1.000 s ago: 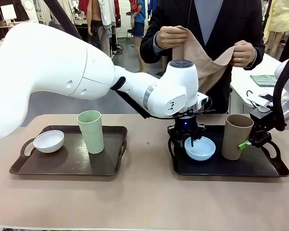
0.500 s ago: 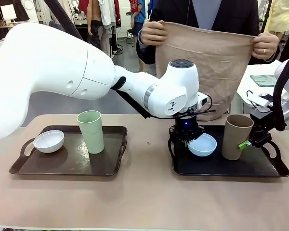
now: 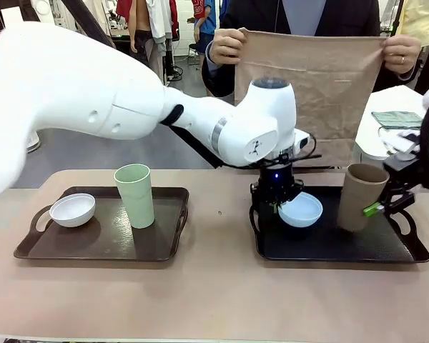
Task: Set up a tray with a mat and arrange the tableware.
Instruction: Pick up the Picnic Bowl and Reusable plastic cup from the Handle tray in front of the human's position and hold them in the air.
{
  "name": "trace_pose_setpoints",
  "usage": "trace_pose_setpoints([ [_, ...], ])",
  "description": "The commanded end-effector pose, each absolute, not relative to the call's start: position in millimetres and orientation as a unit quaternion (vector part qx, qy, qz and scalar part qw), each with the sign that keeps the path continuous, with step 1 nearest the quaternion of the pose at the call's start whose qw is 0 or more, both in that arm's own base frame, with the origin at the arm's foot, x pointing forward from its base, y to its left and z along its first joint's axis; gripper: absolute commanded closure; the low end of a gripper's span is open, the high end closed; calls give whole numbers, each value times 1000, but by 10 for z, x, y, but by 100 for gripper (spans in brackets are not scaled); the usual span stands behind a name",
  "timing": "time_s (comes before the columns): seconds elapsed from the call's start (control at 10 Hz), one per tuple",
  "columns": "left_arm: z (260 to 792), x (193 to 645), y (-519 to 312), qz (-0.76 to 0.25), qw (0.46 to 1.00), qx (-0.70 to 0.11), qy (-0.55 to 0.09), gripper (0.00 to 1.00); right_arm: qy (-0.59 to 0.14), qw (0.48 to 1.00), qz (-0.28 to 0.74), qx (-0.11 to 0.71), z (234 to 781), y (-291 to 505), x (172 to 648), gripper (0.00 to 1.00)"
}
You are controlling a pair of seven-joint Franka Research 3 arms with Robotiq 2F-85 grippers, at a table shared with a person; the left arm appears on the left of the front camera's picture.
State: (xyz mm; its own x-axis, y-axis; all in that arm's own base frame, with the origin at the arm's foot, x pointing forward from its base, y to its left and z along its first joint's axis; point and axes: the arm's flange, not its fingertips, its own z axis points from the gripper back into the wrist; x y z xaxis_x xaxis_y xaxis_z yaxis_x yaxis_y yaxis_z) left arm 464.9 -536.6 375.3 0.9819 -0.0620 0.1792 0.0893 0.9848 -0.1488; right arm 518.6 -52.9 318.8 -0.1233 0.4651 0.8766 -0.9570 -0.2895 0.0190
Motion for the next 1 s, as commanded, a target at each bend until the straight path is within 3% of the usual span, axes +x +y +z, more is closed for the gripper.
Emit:
trace_pose_setpoints([
  [0.0, 4260, 4473, -5277, -39, 990, -91, -99, 100, -346, 510, 693, 375, 3827, -824, 4953, 75],
  [0.4, 5276, 4072, -5439, -65, 977, -109, -170, 100, -370, 496, 714, 327, 5018, -1049, 4540, 75],
  [0.6, 5547, 3970, -5335, -56, 973, -119, -189, 100, -358, 506, 718, 317, 5091, -1066, 4513, 75],
  [0.9, 5426, 4050, -5440, -74, 975, -123, -169, 100, -379, 489, 719, 316, 5185, -1127, 4499, 75],
])
